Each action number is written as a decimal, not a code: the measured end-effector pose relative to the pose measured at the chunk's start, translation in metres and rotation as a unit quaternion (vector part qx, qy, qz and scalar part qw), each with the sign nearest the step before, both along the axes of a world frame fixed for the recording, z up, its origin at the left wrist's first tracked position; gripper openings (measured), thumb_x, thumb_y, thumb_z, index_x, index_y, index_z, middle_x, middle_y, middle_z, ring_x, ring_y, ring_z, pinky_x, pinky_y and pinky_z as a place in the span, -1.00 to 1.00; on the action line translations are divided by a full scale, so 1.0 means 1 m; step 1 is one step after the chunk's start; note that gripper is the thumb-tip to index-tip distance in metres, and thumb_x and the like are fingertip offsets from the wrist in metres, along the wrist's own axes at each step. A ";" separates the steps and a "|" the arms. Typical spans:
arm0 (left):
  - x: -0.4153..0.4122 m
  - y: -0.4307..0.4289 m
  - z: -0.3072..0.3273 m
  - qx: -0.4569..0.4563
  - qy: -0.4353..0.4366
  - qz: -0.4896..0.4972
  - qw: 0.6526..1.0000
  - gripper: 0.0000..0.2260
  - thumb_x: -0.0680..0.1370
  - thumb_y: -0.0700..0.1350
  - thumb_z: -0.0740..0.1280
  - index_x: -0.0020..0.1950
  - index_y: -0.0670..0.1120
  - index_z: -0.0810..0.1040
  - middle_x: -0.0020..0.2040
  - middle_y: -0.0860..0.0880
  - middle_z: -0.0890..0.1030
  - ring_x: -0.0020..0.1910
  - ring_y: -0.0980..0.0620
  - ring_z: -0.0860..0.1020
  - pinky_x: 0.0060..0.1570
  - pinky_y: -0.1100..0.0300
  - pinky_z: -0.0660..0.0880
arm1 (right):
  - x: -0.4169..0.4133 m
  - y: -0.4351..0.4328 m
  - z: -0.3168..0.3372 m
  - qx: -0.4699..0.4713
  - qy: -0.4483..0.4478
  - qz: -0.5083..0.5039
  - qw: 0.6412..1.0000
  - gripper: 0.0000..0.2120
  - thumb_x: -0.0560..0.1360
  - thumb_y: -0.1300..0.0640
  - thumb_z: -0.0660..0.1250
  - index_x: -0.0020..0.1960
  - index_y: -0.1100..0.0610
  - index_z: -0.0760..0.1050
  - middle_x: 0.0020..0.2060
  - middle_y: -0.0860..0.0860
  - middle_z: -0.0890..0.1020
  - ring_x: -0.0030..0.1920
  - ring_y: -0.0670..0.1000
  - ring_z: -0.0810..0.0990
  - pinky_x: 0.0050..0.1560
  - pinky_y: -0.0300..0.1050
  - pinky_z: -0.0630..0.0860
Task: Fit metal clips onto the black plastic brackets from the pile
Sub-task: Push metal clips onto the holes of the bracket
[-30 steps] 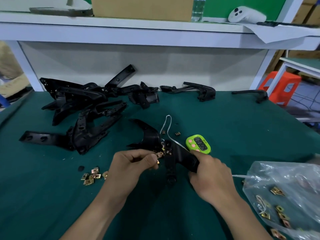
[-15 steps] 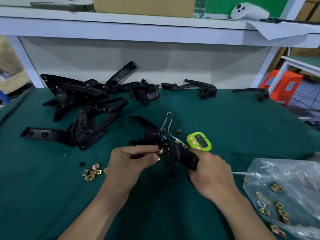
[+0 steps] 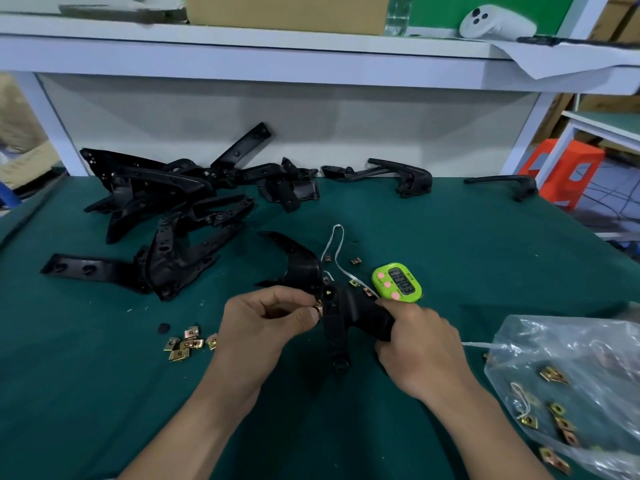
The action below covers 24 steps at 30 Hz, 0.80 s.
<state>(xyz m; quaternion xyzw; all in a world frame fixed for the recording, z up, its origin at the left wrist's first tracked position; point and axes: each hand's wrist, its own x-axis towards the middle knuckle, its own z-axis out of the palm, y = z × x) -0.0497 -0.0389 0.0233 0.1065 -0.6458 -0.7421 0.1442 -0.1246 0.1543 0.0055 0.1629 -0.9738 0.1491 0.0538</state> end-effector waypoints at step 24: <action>0.003 0.004 -0.003 -0.028 -0.060 0.008 0.998 -0.80 0.41 -0.31 0.53 -0.21 0.00 0.66 -0.34 -0.06 0.67 -0.37 0.05 0.57 -0.28 0.28 0.54 | 0.020 -0.016 0.023 0.111 0.007 -0.088 0.990 -0.78 0.44 0.23 0.27 -0.19 -0.06 0.31 -0.45 -0.07 0.29 -0.48 -0.05 0.19 -0.47 -0.14 0.06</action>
